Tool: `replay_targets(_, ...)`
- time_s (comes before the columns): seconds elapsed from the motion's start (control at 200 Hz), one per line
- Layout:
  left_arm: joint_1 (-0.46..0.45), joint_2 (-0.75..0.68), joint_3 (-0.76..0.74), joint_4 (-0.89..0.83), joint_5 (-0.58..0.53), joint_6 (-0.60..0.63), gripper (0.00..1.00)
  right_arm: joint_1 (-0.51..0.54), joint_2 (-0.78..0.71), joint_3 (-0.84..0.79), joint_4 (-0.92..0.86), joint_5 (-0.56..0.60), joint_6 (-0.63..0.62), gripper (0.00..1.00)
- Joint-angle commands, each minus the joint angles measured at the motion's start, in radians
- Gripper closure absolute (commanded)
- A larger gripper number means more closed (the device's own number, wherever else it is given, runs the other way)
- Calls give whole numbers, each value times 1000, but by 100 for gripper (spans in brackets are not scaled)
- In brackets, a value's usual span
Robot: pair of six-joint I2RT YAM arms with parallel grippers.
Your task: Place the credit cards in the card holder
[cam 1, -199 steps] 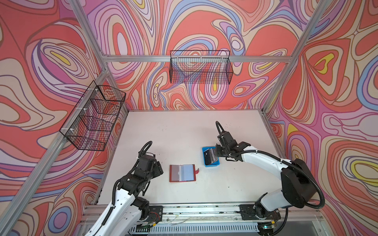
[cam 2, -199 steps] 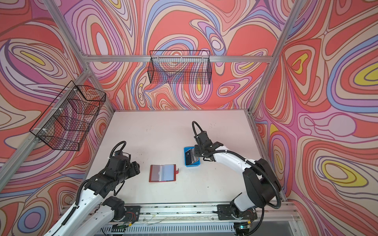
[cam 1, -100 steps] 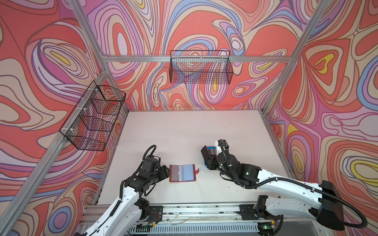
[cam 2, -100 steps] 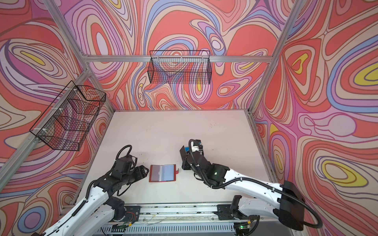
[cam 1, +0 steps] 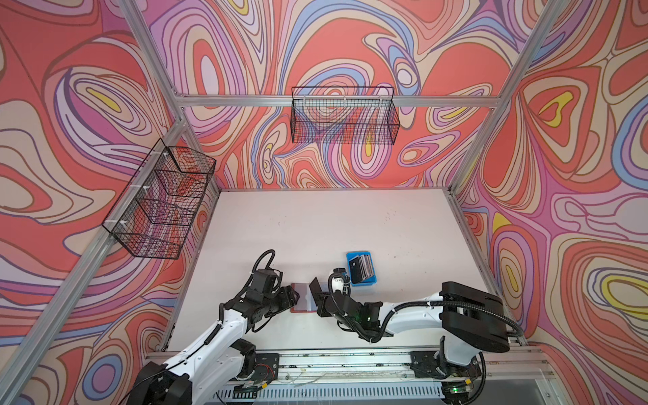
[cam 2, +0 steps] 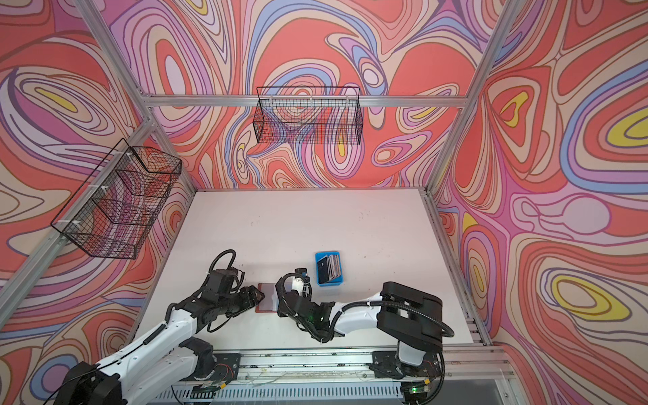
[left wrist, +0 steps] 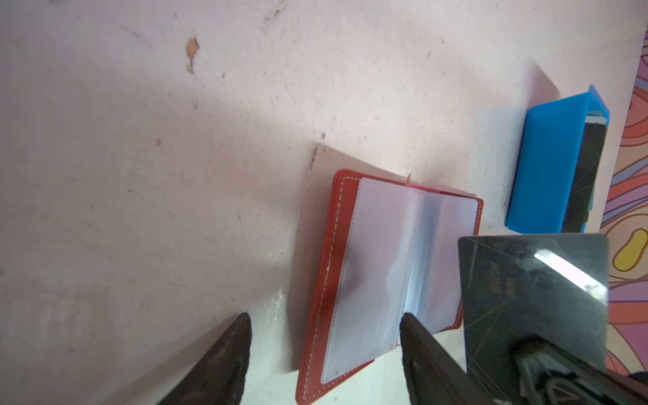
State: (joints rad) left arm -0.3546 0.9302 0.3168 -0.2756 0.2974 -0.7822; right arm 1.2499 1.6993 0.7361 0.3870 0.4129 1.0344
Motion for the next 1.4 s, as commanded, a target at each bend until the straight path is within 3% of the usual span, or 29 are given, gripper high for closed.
replay_targets(0.0, -3, 11, -23, 55, 7, -11, 31, 2, 30, -13, 87, -2, 48, 100)
replay_targets(0.736, -3, 35, -57, 99, 42, -13, 31, 3, 156, -24, 80, -4, 180, 100)
replay_targets(1.002, -3, 26, -79, 113, 58, -20, 31, 3, 209, -59, 237, -46, 231, 100)
replay_targets(1.397, -7, 52, -93, 133, 65, -25, 31, 2, 264, -56, 276, -41, 289, 100)
